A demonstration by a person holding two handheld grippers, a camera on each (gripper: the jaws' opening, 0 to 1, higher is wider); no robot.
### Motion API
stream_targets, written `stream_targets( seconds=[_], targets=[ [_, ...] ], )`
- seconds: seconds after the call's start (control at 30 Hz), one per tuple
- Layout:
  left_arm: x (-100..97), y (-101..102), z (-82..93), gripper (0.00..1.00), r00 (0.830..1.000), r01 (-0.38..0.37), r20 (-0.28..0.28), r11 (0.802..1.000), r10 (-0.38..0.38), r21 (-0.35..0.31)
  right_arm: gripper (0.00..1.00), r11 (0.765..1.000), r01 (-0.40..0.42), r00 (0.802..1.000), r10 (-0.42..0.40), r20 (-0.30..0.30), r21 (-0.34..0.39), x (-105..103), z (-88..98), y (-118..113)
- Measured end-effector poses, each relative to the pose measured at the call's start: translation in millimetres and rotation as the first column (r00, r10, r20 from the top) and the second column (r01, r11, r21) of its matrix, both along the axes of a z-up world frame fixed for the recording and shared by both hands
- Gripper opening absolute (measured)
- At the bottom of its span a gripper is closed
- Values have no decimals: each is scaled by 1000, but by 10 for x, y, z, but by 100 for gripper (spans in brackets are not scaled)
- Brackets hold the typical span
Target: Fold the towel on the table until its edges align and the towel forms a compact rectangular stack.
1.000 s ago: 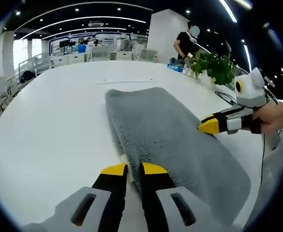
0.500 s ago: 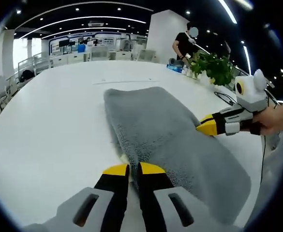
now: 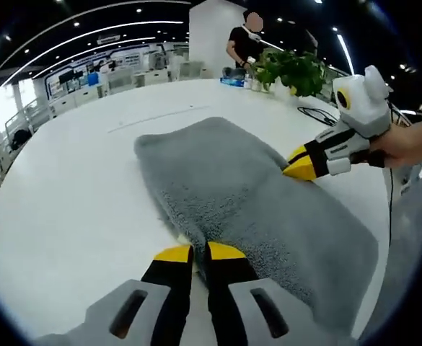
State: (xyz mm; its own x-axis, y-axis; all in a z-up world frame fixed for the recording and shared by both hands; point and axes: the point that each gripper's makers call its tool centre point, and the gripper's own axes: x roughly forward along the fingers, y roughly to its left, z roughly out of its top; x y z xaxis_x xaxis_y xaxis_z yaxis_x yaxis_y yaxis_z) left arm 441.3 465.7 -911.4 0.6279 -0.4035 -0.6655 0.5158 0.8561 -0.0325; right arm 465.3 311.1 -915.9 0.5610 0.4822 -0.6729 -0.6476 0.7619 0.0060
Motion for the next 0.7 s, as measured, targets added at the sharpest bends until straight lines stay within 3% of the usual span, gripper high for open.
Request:
stream_targets(
  seconds=[0.1, 0.33, 0.57, 0.67, 0.7],
  targets=[
    [-57, -137, -4, 6, 999, 32, 20, 999, -33, 28, 4, 1000, 27, 1000, -27, -2, 10, -93, 7, -140],
    [-167, -515, -1, 6, 998, 61, 13, 998, -61, -24, 4, 998, 57, 998, -57, 5, -25, -186, 17, -498],
    [-186, -728, -5, 7, 997, 74, 18, 997, -74, -37, 4, 994, 109, 994, -109, -25, 11, -220, 17, -733],
    [-192, -743, -4, 7, 997, 70, 16, 996, -69, -48, 4, 995, -8, 1000, 11, 23, -100, -219, 24, -713],
    [-192, -738, -4, 7, 998, 68, 16, 997, -68, -48, 4, 994, -18, 1000, 20, 17, -103, -228, 21, -690]
  ],
)
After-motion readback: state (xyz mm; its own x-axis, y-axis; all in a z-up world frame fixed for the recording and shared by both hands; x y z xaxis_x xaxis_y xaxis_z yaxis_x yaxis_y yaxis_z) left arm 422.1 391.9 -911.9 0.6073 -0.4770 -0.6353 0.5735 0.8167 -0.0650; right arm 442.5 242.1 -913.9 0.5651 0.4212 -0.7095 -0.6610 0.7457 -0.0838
